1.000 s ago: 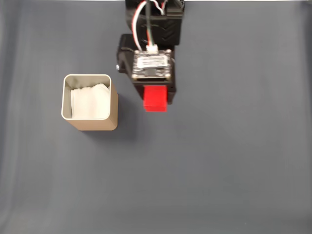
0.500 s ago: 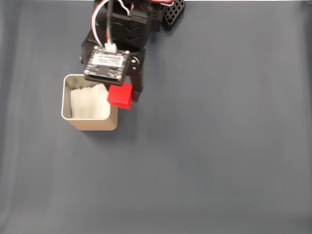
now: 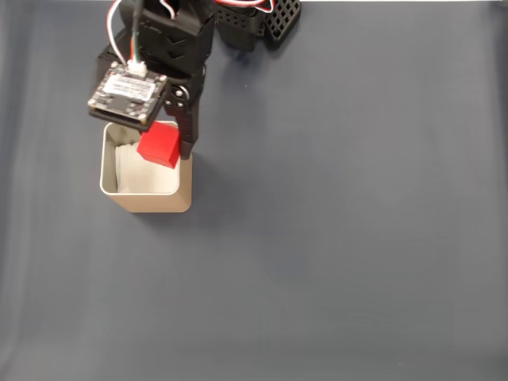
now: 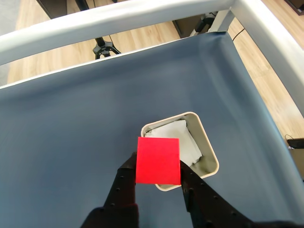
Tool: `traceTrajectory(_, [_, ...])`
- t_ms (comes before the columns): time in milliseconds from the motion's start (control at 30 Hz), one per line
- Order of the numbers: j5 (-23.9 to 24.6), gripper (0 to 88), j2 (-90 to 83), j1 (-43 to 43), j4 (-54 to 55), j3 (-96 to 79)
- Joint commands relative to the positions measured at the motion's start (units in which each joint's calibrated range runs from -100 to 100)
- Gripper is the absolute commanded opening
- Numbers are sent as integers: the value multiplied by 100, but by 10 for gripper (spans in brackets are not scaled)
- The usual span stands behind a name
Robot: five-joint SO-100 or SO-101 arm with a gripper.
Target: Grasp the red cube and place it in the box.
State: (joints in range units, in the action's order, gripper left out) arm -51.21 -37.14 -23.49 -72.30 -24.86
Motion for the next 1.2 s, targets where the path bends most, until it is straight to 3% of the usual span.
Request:
traceTrajectory(0, [-39, 54, 14, -140, 4, 344])
traceTrajectory(1167, [269, 56, 464, -260, 381, 526])
